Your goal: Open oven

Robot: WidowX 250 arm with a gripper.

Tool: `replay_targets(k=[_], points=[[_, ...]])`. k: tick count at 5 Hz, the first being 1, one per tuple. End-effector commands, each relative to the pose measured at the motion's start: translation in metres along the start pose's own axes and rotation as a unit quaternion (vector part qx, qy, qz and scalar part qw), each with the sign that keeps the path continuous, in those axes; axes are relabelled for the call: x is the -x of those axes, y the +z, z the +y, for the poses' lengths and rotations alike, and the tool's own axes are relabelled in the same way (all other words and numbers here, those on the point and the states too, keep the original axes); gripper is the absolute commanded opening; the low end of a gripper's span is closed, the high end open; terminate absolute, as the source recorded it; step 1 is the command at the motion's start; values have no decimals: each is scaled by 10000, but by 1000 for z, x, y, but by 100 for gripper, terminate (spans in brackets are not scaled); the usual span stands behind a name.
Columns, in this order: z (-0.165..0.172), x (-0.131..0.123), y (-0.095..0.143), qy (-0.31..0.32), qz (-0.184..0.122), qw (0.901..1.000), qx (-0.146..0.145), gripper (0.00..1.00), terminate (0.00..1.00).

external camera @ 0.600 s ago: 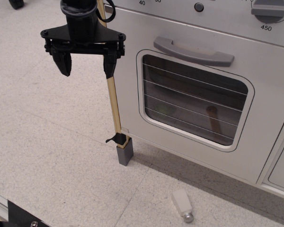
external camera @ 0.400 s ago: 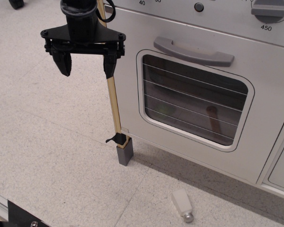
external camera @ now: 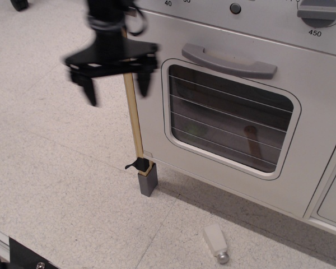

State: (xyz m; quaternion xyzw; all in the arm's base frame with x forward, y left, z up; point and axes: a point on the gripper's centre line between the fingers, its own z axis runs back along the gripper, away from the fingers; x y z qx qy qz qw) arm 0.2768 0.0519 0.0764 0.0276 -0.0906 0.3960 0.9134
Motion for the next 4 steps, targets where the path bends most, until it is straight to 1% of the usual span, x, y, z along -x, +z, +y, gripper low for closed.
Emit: replay_targets(k=[1,2,3,4], points=[[-47,-15,20,2162,-128,9722,895,100,0],[-65,-19,30,2595,51,9579,1225,100,0],[-82,-29,37,2953,260,9424,1549,100,0],[-94,-28,26,3046,252,9378,1648,100,0]])
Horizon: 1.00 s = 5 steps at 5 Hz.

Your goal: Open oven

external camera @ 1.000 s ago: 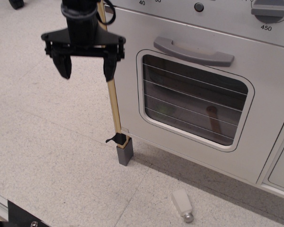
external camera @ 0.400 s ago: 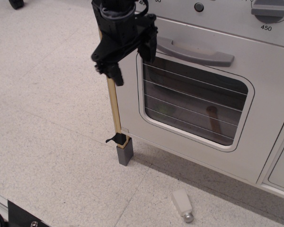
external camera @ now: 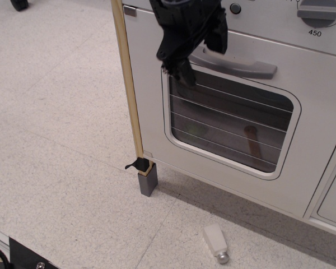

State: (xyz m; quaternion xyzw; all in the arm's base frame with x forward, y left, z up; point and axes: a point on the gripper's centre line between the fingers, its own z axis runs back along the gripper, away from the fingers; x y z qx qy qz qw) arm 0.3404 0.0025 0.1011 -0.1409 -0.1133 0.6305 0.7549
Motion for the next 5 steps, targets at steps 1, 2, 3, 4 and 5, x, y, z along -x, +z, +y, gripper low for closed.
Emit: replay_targets(k=[1,2,3,4,5], points=[[-25,-8,-10,256,-62,9992,301,100,0],[-21,-7,-18,285,-36,9991,296,100,0],[-18,-5,-22,184,197,9994,214,100,0],[-10,-5,-24,113,187,9997,111,100,0],[5,-11,-34,-74,7,10000,-38,100,0]])
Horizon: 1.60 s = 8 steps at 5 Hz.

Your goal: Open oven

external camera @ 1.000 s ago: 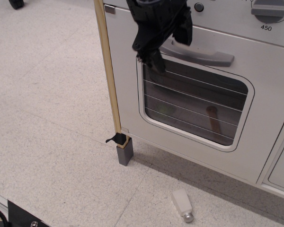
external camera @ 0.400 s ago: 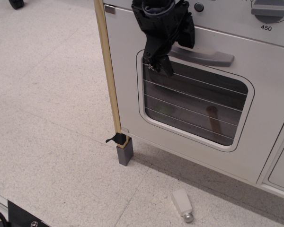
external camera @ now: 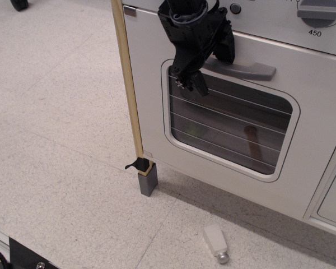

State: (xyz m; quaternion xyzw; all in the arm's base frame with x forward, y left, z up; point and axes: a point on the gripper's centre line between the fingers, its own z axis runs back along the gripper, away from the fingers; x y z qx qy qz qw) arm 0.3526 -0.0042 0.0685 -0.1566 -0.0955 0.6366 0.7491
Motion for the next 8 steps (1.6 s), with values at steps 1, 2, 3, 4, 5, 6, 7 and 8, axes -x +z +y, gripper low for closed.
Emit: replay_targets(k=[1,2,3,4,5,6,7,8], points=[[22,-20,6,-360,-259,9989,-129,100,0],[43,-27,18,-616,-257,9975,-238,100,0],[54,-24,46,-982,-188,9948,-188,100,0],[47,-19,73,-973,-42,9952,-50,100,0],[29,-1,94,-1174,181,9928,118,100,0],[10,16,100,-1069,246,9935,302,100,0],[-14,32,89,-634,220,9963,544,100,0],[-30,40,70,-368,224,9969,658,100,0]])
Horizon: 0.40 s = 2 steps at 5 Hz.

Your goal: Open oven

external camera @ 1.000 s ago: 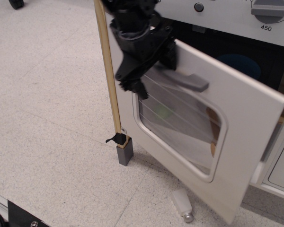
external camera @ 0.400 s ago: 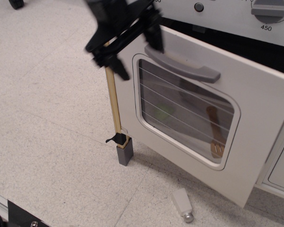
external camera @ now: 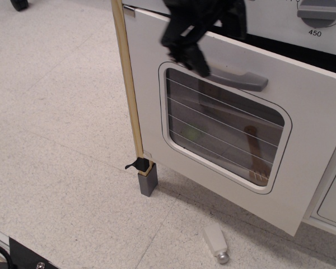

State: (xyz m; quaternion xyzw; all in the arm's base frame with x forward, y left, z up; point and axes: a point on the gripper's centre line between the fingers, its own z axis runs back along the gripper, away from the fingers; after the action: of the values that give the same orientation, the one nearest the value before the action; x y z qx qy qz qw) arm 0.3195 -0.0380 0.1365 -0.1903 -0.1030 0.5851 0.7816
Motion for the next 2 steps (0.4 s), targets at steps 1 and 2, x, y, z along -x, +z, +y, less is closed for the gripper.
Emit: replay_targets(k=[1,2], points=[[-45,-11,-24,608,-104,9972,430,100,0],[-52,-9,-35,741,-137,9962,448,100,0]])
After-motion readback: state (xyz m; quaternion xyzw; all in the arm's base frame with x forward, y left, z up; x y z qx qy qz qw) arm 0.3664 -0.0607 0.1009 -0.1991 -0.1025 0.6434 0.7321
